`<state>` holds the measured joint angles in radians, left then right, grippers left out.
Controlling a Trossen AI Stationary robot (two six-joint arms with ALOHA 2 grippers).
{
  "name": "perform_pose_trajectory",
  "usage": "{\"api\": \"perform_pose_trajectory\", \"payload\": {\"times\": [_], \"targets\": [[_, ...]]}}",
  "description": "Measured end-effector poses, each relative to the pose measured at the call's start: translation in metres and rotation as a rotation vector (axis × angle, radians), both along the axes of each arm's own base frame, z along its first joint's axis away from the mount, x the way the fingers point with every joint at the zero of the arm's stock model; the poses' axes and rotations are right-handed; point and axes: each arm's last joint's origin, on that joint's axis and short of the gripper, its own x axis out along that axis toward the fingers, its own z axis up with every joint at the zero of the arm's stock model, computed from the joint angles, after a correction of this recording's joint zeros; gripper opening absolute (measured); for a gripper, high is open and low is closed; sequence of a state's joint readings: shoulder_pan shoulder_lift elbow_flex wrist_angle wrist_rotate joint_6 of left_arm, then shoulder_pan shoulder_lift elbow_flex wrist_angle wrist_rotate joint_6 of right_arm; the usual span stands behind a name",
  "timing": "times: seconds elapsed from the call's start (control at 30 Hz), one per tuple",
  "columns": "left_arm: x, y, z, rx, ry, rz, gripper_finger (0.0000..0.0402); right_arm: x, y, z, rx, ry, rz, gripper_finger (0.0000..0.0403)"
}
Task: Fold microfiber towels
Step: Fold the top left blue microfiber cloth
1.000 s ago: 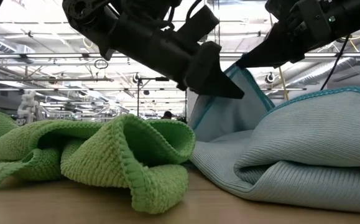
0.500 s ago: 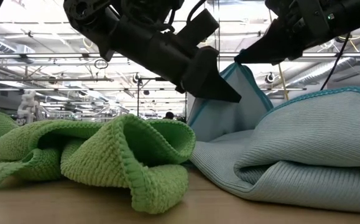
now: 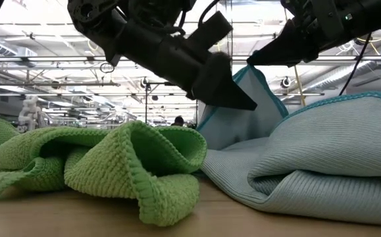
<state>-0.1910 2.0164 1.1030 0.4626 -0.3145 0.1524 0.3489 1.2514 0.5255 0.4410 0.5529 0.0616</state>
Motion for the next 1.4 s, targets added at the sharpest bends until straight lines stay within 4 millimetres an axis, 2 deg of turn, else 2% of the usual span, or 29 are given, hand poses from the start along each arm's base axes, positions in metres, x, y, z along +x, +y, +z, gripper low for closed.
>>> {"api": "perform_pose_trajectory", "payload": {"times": [0.13,0.27,0.5,0.73,0.87,1.0,1.13,1.27,1.4], "targets": [[0.001,0.0,-0.01,0.0,0.015,-0.001,0.0106,0.0,0.0,0.001,-0.005,-0.01,-0.023,0.0004],[0.001,-0.002,-0.011,0.001,0.017,0.0,0.0094,0.0,-0.001,0.001,-0.003,-0.011,-0.025,0.0004],[0.001,-0.006,-0.009,0.054,0.01,-0.015,0.0011,0.0,0.0,0.001,0.013,-0.011,-0.024,0.0004],[0.001,-0.006,-0.009,0.074,0.004,-0.031,0.0036,0.0,0.001,0.0,0.035,-0.006,0.021,0.0004],[0.001,-0.007,-0.009,0.094,0.01,-0.062,0.0019,0.001,0.001,0.001,0.038,-0.014,0.019,0.0008],[0.001,-0.011,-0.008,0.129,0.012,-0.092,0.0009,0.001,0.001,0.002,0.034,-0.022,0.021,0.0039],[0.0,-0.013,-0.008,0.147,0.015,-0.115,0.0017,0.001,-0.001,0.002,0.033,-0.022,0.012,0.009],[0.0,-0.015,-0.008,0.157,0.015,-0.152,0.0006,0.002,-0.005,0.002,0.046,-0.024,-0.011,0.0142],[0.0,-0.015,-0.009,0.155,0.017,-0.152,0.0012,-0.002,-0.008,0.013,0.055,-0.069,-0.034,0.0191]]}}
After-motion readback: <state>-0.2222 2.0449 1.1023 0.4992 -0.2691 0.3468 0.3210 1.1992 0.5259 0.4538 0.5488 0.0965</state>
